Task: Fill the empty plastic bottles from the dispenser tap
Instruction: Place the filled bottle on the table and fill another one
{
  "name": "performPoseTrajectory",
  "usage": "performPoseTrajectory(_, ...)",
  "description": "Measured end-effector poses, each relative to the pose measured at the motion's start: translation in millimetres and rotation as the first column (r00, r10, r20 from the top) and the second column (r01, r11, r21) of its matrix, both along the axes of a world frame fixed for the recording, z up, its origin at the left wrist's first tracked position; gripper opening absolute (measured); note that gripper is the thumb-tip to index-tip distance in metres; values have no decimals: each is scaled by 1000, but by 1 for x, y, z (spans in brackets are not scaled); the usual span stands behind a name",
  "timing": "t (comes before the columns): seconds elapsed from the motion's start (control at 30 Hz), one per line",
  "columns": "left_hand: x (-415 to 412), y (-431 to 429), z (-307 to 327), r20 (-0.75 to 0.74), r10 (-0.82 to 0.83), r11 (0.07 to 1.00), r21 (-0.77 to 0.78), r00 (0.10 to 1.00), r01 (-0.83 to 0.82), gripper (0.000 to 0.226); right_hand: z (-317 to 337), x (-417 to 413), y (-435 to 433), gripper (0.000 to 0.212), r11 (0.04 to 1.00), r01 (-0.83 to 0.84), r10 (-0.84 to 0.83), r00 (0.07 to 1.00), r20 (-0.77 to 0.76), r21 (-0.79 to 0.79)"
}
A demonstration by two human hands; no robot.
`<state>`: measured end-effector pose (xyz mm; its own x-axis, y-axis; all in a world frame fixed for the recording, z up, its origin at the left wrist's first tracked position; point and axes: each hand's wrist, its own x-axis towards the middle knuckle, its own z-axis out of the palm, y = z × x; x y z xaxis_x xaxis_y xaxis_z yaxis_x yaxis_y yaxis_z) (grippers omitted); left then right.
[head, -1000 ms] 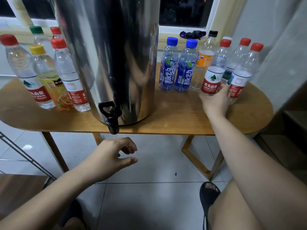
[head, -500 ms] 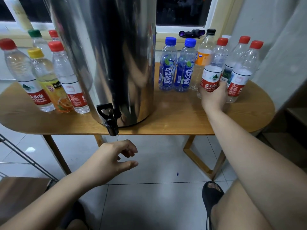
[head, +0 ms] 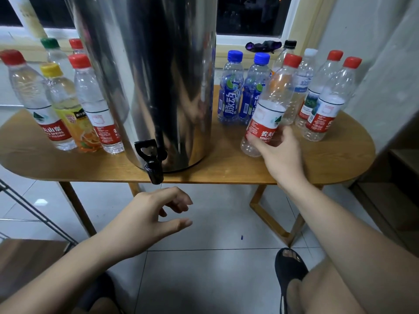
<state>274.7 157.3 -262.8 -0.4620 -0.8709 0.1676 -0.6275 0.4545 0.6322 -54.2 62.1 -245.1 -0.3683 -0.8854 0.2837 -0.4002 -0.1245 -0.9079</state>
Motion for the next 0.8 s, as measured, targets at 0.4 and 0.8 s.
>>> performPoseTrajectory(0.4, 3, 24, 40, -390, 18, 997, -57, 921, -43, 26, -15, 56, 111, 60, 877, -468, 470, 883, 6, 111)
performPoseTrajectory(0.8, 27, 26, 50, -472, 76, 966, -182, 878, -181, 35, -33, 81, 119, 63, 687, -613, 725, 617, -307, 391)
